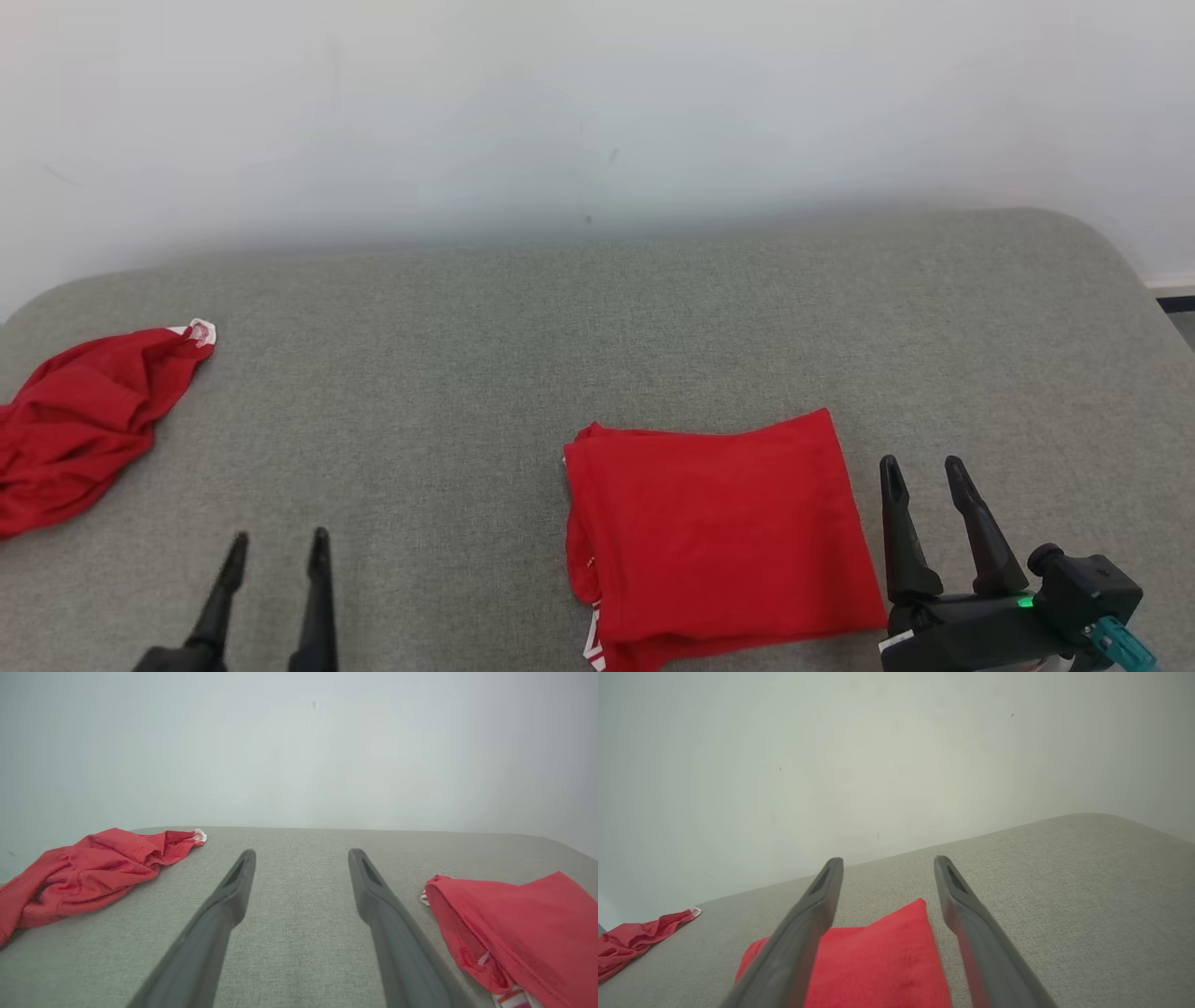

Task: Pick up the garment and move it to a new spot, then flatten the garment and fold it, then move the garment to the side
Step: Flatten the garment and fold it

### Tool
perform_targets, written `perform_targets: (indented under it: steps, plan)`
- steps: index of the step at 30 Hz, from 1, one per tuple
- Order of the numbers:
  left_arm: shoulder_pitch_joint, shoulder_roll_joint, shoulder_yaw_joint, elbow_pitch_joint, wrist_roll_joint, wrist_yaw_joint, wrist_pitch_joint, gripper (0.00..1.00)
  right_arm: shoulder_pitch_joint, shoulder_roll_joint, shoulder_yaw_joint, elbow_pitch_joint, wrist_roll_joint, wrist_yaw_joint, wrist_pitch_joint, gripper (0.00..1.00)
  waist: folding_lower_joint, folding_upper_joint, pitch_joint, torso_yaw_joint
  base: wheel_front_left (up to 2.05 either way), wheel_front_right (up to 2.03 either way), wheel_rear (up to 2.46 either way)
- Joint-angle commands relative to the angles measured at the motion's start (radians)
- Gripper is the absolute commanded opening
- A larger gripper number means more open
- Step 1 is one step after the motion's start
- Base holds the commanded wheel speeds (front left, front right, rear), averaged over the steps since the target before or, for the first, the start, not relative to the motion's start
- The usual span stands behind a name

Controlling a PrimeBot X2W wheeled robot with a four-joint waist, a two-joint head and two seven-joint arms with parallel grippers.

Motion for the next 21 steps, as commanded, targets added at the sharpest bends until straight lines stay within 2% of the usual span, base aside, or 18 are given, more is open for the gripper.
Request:
perform_targets:
  steps: [1,8,21]
  plan:
    - [0.018,-0.003,0.030,-0.007,0.014,-0.003,-0.003,1.00,0.012,0.002,-0.001,-0.003,-0.009,-0.003,0.000,1.00,0.0000,-0.0001,-0.004,0.005,0.00,0.00,0.00]
    - [0.043,-0.011,0.132,0.013,0.032,-0.025,-0.003,1.00,0.021,-0.003,0.012,0.006,-0.017,-0.003,0.000,1.00,0.0000,-0.0001,-0.016,0.006,0.00,0.00,0.00]
    - [0.061,-0.015,0.155,0.082,0.083,-0.049,-0.003,1.00,0.048,-0.010,0.008,0.036,-0.052,-0.003,0.000,1.00,0.0000,-0.0001,-0.038,0.014,0.00,0.00,0.00]
